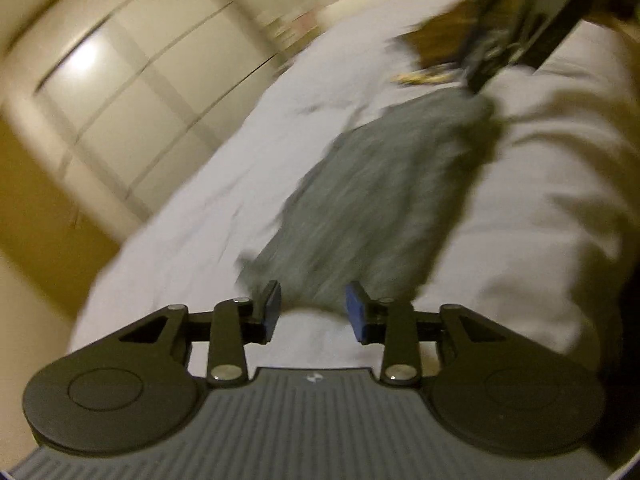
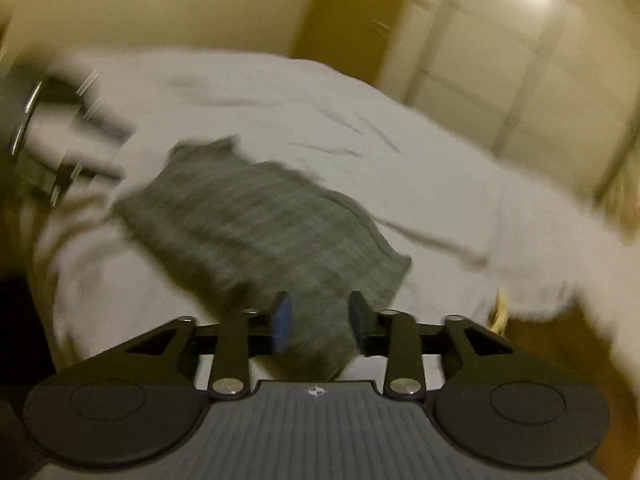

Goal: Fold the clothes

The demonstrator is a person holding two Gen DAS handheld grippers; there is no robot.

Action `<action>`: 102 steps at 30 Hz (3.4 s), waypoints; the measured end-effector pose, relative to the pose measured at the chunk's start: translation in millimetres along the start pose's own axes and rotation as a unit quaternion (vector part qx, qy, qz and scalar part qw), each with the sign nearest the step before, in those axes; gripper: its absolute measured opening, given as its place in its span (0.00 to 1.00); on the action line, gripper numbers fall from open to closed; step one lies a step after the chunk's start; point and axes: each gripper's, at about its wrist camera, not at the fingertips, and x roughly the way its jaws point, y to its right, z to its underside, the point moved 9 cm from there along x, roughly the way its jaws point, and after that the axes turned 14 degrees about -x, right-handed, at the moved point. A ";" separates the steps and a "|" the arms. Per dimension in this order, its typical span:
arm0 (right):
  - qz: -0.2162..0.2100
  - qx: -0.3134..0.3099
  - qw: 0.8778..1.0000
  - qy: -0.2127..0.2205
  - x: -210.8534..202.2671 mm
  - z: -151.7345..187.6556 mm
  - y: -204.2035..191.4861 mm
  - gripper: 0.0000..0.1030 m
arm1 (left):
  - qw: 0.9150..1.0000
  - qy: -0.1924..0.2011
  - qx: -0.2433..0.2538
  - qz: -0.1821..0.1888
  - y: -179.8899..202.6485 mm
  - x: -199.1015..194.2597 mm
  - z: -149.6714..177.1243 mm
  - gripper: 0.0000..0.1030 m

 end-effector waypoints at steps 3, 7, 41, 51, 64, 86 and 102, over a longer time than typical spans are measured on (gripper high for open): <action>0.033 -0.139 0.990 -0.013 5.5 1.7 -43.3 0.49 | 0.996 0.008 0.085 0.010 39.0 16.4 1.2 0.43; 0.075 -0.263 0.961 -0.033 38.0 10.6 -73.4 0.48 | 0.986 0.014 0.162 -0.027 62.4 55.9 -0.2 0.42; -0.029 -0.164 0.982 -0.091 78.9 -7.9 -19.6 0.41 | 0.995 -0.057 0.084 -0.001 25.8 90.8 -6.3 0.14; -0.034 -0.154 0.984 -0.088 82.6 -6.3 -17.9 0.41 | 0.994 -0.058 0.097 -0.006 26.4 94.9 -5.3 0.15; -0.035 -0.154 0.983 -0.090 79.3 -4.2 -18.1 0.41 | 0.988 -0.071 0.135 -0.023 19.8 107.5 -7.0 0.22; 0.054 -0.163 0.984 -0.049 -6.2 -19.7 -12.4 0.22 | 0.985 -0.014 0.172 -0.010 -7.2 44.5 -48.6 0.07; 0.067 -0.082 0.991 -0.084 -125.0 -9.2 0.1 0.22 | 0.980 0.052 0.187 0.043 39.2 -11.0 -116.8 0.07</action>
